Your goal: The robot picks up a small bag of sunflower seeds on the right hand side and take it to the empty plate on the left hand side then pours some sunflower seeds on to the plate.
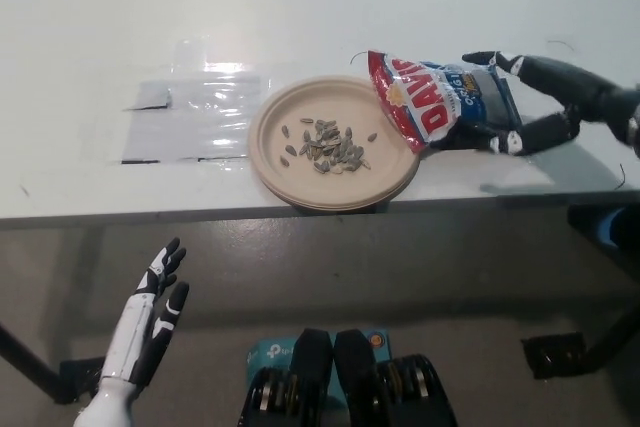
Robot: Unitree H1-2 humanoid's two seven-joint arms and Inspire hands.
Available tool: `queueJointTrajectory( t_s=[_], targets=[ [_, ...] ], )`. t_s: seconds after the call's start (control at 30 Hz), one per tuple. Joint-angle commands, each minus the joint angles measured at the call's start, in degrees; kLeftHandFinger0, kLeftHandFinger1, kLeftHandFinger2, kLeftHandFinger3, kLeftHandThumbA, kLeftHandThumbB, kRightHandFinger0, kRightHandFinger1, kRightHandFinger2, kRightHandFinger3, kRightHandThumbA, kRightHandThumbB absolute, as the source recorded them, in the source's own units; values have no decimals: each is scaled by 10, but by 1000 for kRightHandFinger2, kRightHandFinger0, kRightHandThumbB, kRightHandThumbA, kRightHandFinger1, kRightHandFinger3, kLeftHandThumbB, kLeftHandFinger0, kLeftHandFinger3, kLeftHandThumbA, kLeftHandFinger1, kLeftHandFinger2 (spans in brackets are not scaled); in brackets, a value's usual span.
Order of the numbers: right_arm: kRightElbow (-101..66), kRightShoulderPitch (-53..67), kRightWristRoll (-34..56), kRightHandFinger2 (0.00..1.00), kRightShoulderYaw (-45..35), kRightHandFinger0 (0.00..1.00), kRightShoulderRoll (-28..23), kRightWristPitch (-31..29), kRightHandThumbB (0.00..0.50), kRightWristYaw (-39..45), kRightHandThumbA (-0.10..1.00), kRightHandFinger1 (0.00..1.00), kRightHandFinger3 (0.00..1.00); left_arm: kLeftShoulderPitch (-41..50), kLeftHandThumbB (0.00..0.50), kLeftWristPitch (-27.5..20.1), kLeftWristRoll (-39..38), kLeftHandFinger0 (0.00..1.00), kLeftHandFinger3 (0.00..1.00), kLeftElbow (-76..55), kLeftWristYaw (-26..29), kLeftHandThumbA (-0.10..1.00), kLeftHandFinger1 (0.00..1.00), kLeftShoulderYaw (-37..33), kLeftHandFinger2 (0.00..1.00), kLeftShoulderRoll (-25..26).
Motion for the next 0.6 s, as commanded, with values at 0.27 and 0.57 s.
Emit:
queueJointTrajectory(
  t_s=[0.27,0.57],
  targets=[
    [-469,335,151,1000,-178,1000,188,-110,444,-213,1000,1000,1000,-15,138,-56,-59,1000,1000,21,-14,1000,1000,-5,1000,-14],
    [-345,440,134,1000,-146,1000,284,-206,375,-216,1000,1000,1000,24,166,-59,-77,1000,1000,18,-20,1000,1000,-10,1000,-22]
  ],
)
